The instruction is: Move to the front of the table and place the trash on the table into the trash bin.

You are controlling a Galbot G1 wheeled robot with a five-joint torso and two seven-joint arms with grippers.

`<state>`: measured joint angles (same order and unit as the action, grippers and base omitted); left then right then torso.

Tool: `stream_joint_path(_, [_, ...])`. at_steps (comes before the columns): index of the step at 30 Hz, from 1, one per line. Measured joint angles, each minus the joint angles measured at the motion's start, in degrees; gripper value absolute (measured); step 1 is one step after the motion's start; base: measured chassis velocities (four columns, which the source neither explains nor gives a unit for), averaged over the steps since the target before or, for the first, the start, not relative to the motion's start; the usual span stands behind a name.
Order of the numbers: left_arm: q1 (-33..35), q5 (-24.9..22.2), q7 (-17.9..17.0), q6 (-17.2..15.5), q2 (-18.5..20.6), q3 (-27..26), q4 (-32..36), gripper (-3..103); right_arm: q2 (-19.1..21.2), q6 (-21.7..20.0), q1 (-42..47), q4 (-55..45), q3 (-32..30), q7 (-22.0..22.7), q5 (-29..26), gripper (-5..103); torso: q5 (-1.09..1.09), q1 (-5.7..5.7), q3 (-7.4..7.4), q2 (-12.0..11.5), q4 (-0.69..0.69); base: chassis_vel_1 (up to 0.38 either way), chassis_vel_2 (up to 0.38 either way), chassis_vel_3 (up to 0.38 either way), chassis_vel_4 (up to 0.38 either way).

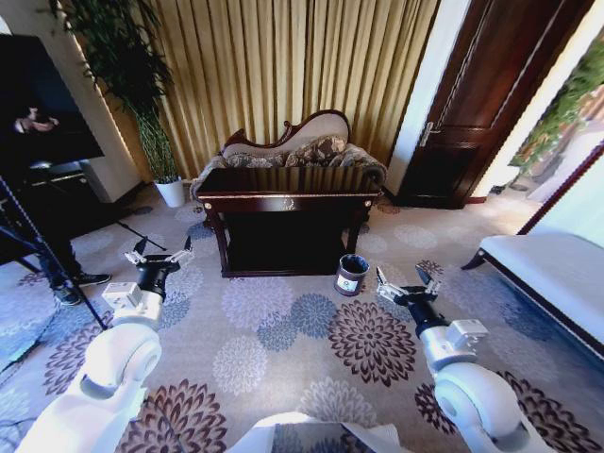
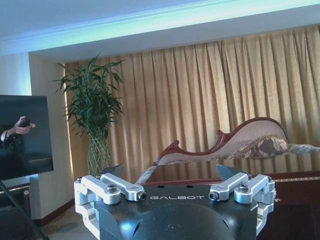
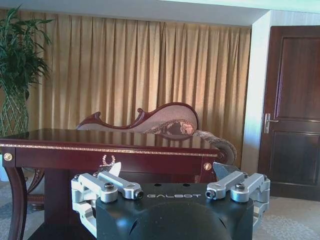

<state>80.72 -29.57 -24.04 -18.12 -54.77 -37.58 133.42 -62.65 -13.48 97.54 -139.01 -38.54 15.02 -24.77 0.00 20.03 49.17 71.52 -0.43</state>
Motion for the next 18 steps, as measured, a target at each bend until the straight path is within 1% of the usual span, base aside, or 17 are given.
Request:
stream_joint_path(4, [0.1, 0.0, 0.0, 0.0, 0.0, -0.1, 0.0, 100, -0.1, 0.0, -0.1, 0.0, 0.0, 0.0, -0.1, 100, -0.01, 0.0, 0.0, 0.0, 0.0, 0.019, 0.02, -0.033, -0.023])
stream_joint_path(9, [0.3, -0.1, 0.0, 0.0, -0.2, -0.1, 0.3, 100, -0.1, 1.4, -0.2, 0.6, 0.0, 0.0, -0.7, 100, -0.01, 0.0, 0.0, 0.0, 0.0, 0.007, 0.007, -0.011, -0.008])
stream_joint_path(13, [0.9, -1.7, 0.0, 0.0, -0.6, 0.2, 0.7, 100, -0.4, 2.0, -0.2, 1.4, 0.0, 0.0, -1.2, 100, -0.01, 0.0, 0.0, 0.0, 0.0, 0.0, 0.0, 0.0, 0.0])
stream_joint_path(15, [1.3, -2.9, 0.1, 1.2, -1.1, 0.2, 0.8, 100, -0.6, 2.0, -0.4, 2.0, 0.0, 0.0, -1.3, 100, 0.0, 0.0, 0.0, 0.0, -0.01, 0.0, 0.0, 0.0, 0.0])
stream_joint_path(16, [1.3, -2.9, 0.1, 1.2, -1.1, 0.2, 0.8, 100, -0.6, 2.0, -0.4, 2.0, 0.0, 0.0, -1.3, 100, 0.0, 0.0, 0.0, 0.0, -0.01, 0.0, 0.0, 0.0, 0.0])
stream_joint_path(18, [1.5, -3.1, 0.6, 2.2, -1.4, 0.2, 0.6, 100, -0.7, 2.0, -0.6, 2.2, 0.1, 0.0, -1.4, 100, 0.01, 0.0, 0.0, 0.0, 0.0, 0.0, 0.0, 0.0, 0.0])
